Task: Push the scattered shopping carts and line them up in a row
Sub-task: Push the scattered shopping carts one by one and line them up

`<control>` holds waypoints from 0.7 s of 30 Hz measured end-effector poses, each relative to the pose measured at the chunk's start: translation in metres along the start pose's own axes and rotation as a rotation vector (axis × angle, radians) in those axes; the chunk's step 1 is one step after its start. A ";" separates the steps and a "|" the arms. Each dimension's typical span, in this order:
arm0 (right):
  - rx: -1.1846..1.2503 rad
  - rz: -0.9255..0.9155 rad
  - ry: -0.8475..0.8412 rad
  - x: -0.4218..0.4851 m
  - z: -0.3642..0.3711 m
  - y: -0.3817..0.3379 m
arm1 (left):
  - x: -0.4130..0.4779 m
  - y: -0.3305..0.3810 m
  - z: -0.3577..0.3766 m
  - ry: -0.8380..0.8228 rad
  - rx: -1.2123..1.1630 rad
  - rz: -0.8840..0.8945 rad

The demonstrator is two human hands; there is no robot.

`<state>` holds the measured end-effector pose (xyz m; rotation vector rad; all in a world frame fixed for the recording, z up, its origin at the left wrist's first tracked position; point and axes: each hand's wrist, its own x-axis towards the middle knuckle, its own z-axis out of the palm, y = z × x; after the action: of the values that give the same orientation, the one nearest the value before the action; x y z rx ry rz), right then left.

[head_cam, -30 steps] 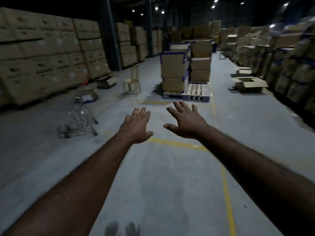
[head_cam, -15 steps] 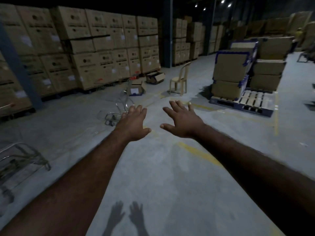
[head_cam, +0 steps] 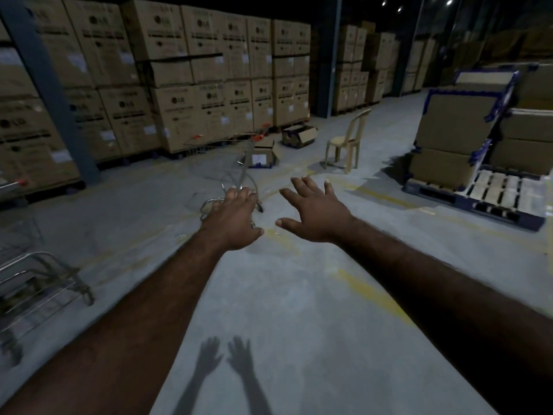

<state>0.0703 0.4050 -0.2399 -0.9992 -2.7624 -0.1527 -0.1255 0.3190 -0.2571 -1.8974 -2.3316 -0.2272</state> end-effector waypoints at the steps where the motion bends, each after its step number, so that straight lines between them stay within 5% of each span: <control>1: 0.001 0.006 0.003 0.023 0.006 0.007 | 0.024 -0.009 0.007 -0.004 -0.003 0.006; 21: 0.019 0.045 -0.037 0.407 0.101 0.173 | 0.432 -0.120 0.083 -0.068 -0.023 0.047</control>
<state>-0.1402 0.8067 -0.2428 -1.0692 -2.7662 -0.1023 -0.3308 0.7259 -0.2601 -1.9984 -2.3340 -0.1892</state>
